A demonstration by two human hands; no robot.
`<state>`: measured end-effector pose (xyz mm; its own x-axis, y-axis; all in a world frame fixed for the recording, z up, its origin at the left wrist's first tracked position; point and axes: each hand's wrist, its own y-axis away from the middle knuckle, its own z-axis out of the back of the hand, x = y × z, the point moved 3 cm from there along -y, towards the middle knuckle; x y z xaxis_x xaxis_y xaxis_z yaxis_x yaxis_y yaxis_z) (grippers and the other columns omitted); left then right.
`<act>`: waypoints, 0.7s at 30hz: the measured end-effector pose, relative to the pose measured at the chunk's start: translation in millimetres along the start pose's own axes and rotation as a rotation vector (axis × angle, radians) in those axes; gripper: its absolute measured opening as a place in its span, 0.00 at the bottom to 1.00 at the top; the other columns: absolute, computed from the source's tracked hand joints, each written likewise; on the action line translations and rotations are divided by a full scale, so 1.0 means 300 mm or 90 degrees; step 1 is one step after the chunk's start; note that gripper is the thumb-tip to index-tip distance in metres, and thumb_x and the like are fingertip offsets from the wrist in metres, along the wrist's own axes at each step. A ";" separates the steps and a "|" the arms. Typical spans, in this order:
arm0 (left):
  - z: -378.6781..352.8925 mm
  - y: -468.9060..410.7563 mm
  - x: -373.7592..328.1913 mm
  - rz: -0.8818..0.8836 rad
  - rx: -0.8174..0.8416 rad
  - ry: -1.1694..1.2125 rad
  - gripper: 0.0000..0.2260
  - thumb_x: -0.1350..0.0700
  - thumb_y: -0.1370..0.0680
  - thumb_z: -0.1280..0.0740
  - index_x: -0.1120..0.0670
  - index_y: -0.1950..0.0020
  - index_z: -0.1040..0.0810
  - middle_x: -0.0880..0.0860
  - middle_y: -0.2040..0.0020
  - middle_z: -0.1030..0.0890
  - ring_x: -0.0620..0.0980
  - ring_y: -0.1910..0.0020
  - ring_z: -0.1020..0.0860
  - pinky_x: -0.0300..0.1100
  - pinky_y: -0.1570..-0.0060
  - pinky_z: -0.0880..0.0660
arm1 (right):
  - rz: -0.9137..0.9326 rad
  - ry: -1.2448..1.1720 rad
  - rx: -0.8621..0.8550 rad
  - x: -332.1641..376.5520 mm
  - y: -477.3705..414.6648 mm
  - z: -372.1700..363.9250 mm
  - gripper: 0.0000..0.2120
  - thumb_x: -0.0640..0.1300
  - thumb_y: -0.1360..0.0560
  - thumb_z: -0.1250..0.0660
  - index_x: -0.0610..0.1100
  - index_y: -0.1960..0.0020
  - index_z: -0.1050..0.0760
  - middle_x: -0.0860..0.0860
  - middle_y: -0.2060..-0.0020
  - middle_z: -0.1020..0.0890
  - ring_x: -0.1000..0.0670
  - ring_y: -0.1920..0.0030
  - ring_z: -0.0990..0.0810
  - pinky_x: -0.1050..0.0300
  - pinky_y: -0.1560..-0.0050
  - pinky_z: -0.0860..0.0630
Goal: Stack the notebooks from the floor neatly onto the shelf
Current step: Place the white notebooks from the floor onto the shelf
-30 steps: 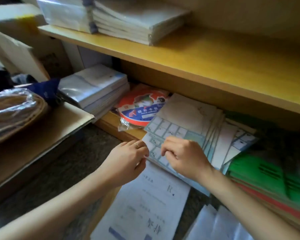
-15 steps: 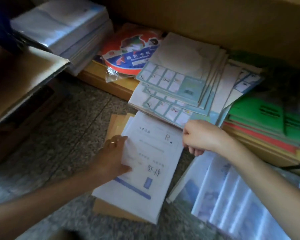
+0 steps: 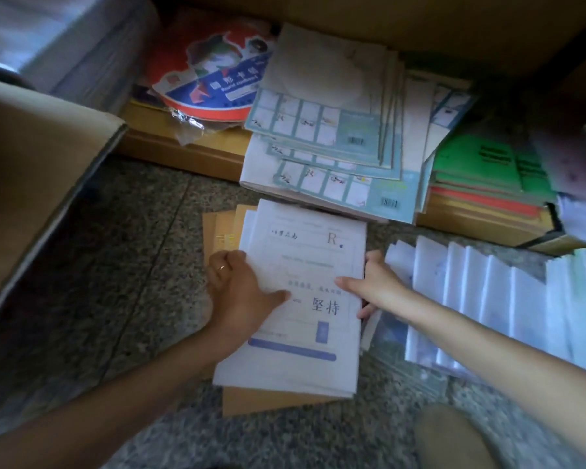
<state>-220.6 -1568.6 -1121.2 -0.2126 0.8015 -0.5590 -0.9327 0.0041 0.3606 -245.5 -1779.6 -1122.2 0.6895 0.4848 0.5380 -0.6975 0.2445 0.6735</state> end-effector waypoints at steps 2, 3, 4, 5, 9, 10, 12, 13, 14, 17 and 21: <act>-0.003 -0.028 -0.020 0.056 0.003 0.041 0.41 0.46 0.35 0.23 0.63 0.33 0.38 0.59 0.32 0.42 0.59 0.32 0.42 0.50 0.32 0.41 | -0.011 0.020 -0.033 -0.009 -0.001 -0.003 0.25 0.46 0.26 0.31 0.41 0.38 0.42 0.51 0.46 0.30 0.52 0.55 0.23 0.55 0.70 0.19; -0.007 -0.038 -0.027 0.082 0.020 0.050 0.43 0.45 0.35 0.24 0.64 0.31 0.40 0.59 0.32 0.43 0.60 0.32 0.43 0.51 0.32 0.41 | -0.019 0.030 -0.042 -0.017 -0.001 0.000 0.26 0.46 0.26 0.31 0.40 0.36 0.42 0.51 0.45 0.29 0.51 0.54 0.22 0.56 0.70 0.19; -0.014 -0.043 -0.032 0.099 0.034 0.057 0.44 0.44 0.35 0.24 0.65 0.30 0.42 0.60 0.32 0.43 0.61 0.32 0.42 0.51 0.33 0.41 | -0.020 0.036 -0.051 -0.020 0.005 0.007 0.27 0.46 0.26 0.31 0.39 0.35 0.42 0.49 0.44 0.27 0.50 0.53 0.22 0.56 0.69 0.20; -0.023 -0.044 -0.035 0.102 0.041 0.057 0.45 0.44 0.35 0.24 0.66 0.30 0.42 0.61 0.32 0.41 0.61 0.33 0.41 0.51 0.34 0.41 | -0.020 0.041 -0.064 -0.031 0.006 0.015 0.28 0.46 0.26 0.31 0.39 0.34 0.42 0.48 0.44 0.25 0.50 0.53 0.21 0.57 0.68 0.20; -0.056 0.019 -0.043 0.045 0.031 0.061 0.30 0.46 0.34 0.24 0.61 0.43 0.33 0.57 0.41 0.34 0.59 0.39 0.35 0.50 0.40 0.36 | -0.018 -0.056 -0.064 -0.104 0.049 0.038 0.22 0.43 0.26 0.31 0.40 0.37 0.37 0.46 0.48 0.21 0.48 0.55 0.20 0.62 0.73 0.26; -0.056 0.051 -0.054 0.008 0.022 0.082 0.25 0.49 0.33 0.24 0.58 0.47 0.34 0.54 0.43 0.34 0.56 0.40 0.35 0.48 0.40 0.36 | 0.004 -0.096 -0.051 -0.133 0.060 0.037 0.19 0.42 0.25 0.32 0.41 0.38 0.34 0.47 0.49 0.21 0.48 0.53 0.19 0.60 0.69 0.23; -0.059 0.123 -0.080 -0.058 0.064 0.209 0.17 0.57 0.29 0.27 0.54 0.50 0.35 0.49 0.47 0.31 0.52 0.42 0.30 0.48 0.42 0.30 | 0.031 -0.167 -0.054 -0.188 0.097 0.044 0.18 0.42 0.25 0.33 0.43 0.37 0.32 0.48 0.45 0.21 0.46 0.45 0.21 0.49 0.49 0.21; -0.063 0.161 -0.093 -0.073 0.118 0.311 0.15 0.61 0.27 0.30 0.53 0.50 0.35 0.47 0.49 0.27 0.51 0.44 0.26 0.49 0.46 0.25 | 0.032 -0.200 -0.064 -0.207 0.123 0.057 0.18 0.41 0.24 0.33 0.43 0.37 0.32 0.49 0.43 0.21 0.47 0.43 0.22 0.45 0.43 0.24; -0.063 0.200 -0.106 -0.081 0.159 0.397 0.13 0.63 0.25 0.33 0.52 0.50 0.36 0.48 0.50 0.25 0.51 0.47 0.23 0.49 0.50 0.22 | 0.042 -0.232 -0.069 -0.220 0.151 0.072 0.18 0.40 0.24 0.34 0.43 0.36 0.32 0.48 0.42 0.21 0.47 0.43 0.21 0.44 0.41 0.25; -0.026 0.269 -0.142 -0.079 0.170 0.532 0.10 0.64 0.22 0.37 0.54 0.44 0.34 0.51 0.50 0.22 0.50 0.51 0.20 0.48 0.55 0.19 | 0.079 -0.335 -0.049 -0.214 0.243 0.136 0.14 0.41 0.22 0.37 0.45 0.37 0.29 0.46 0.42 0.20 0.46 0.45 0.20 0.47 0.47 0.22; 0.101 0.301 -0.252 -0.139 0.147 0.652 0.08 0.63 0.23 0.36 0.55 0.47 0.32 0.49 0.55 0.18 0.48 0.58 0.18 0.45 0.63 0.20 | 0.133 -0.362 0.095 -0.192 0.386 0.225 0.16 0.45 0.25 0.33 0.49 0.38 0.28 0.52 0.46 0.17 0.50 0.46 0.19 0.64 0.59 0.22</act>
<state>-280.0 -1610.8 -1023.6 -0.2915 -0.1138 -0.9498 -0.9253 0.2856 0.2497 -352.8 -1835.8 -1041.0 0.5659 -0.0231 0.8241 -0.8225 0.0522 0.5663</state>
